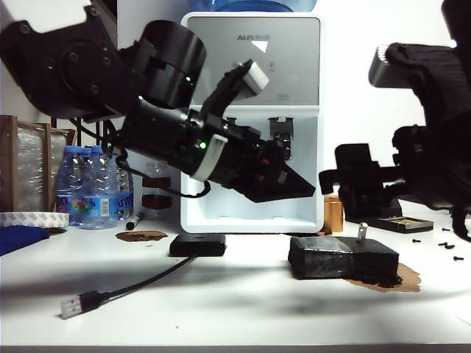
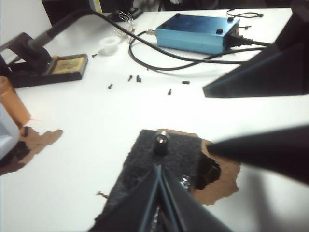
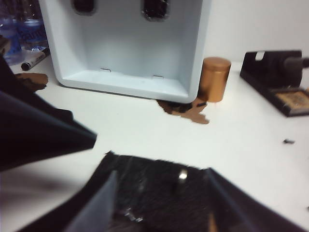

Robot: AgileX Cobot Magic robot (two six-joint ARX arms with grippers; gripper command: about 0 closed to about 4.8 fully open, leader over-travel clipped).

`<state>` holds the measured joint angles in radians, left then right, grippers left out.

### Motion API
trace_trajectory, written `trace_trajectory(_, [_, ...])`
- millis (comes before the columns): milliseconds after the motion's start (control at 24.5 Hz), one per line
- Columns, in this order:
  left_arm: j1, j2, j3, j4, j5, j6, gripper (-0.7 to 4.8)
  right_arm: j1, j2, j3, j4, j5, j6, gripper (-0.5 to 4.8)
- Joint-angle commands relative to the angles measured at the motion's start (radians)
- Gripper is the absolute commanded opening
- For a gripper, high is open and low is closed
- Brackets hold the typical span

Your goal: Take the USB flash drive out of the black sponge and insert it into the slot on top of the black USB adpator box.

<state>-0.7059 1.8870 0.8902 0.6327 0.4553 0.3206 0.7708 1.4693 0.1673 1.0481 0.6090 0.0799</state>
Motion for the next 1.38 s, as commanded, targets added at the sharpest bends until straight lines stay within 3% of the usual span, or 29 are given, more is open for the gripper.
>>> trace_trajectory(41, [-0.002, 0.006, 0.004, 0.002, 0.029, 0.003, -0.04, 0.0, -0.001, 0.002, 0.042, 0.011, -0.021, 2.85])
trace_trajectory(163, [-0.003, 0.023, 0.005, 0.003, 0.049, 0.003, -0.04, -0.009, 0.0, 0.003, 0.039, 0.023, 0.014, 2.36])
trace_trajectory(692, [0.008, 0.095, 0.02, 0.031, 0.031, 0.005, -0.04, -0.032, 0.126, 0.041, 0.032, -0.019, 0.081, 2.37])
trace_trajectory(1059, [-0.005, 0.136, 0.047, 0.066, 0.018, 0.005, -0.04, -0.112, 0.181, 0.088, 0.032, -0.034, 0.077, 2.38])
trace_trajectory(1385, [-0.002, 0.185, 0.122, 0.007, -0.002, 0.005, -0.04, -0.194, 0.226, 0.113, 0.047, -0.216, 0.074, 2.38])
